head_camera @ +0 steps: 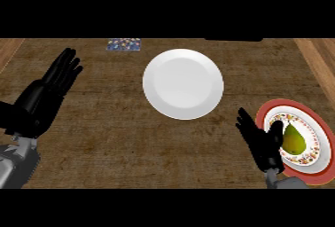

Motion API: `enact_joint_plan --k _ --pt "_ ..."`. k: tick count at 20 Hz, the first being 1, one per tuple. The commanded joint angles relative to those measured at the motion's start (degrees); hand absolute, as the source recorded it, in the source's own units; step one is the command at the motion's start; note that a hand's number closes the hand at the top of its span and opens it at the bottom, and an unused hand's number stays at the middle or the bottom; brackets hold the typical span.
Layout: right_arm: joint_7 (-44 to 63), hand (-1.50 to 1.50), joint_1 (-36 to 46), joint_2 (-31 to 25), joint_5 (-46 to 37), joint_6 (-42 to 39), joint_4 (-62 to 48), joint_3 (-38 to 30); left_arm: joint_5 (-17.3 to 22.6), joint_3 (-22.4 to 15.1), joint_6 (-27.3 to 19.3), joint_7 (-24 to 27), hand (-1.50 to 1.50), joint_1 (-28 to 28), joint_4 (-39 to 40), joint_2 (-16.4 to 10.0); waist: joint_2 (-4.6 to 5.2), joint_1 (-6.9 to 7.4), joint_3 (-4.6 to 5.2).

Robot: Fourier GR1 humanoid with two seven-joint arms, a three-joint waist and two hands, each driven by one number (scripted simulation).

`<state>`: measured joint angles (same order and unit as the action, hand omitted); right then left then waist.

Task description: Pick the pear from the plate and place it in the plate

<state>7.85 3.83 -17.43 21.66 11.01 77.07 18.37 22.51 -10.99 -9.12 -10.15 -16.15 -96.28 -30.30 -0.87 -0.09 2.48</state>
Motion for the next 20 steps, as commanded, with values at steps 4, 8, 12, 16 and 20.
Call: enact_joint_plan --k 4,8,12,16,20 --pt "4.9 1.50 10.9 -1.7 7.6 10.8 -3.5 -18.8 -4.0 0.1 -0.8 7.1 0.00 6.9 6.1 1.3 1.55 0.77 -2.36" --pt "5.8 1.50 7.8 -18.4 -10.9 21.2 -11.9 -16.3 -4.3 -0.2 -1.5 6.3 0.00 9.6 7.4 1.1 2.61 2.25 -1.49" --pt "-0.1 -1.50 11.5 -5.5 -8.3 38.0 -12.7 -23.1 -6.9 -2.7 -2.3 12.2 0.00 13.6 10.4 5.0 1.28 0.99 -2.41" --pt "0.3 -1.50 14.6 -0.3 -15.5 45.9 -11.5 -16.6 -7.1 0.0 0.7 17.8 0.00 12.9 17.8 5.9 0.95 0.28 -2.41" --pt "14.2 -1.50 11.9 -7.6 -23.1 50.1 -8.4 -12.0 -6.4 2.1 2.8 18.9 0.00 15.3 17.7 4.8 0.71 0.01 -2.36"
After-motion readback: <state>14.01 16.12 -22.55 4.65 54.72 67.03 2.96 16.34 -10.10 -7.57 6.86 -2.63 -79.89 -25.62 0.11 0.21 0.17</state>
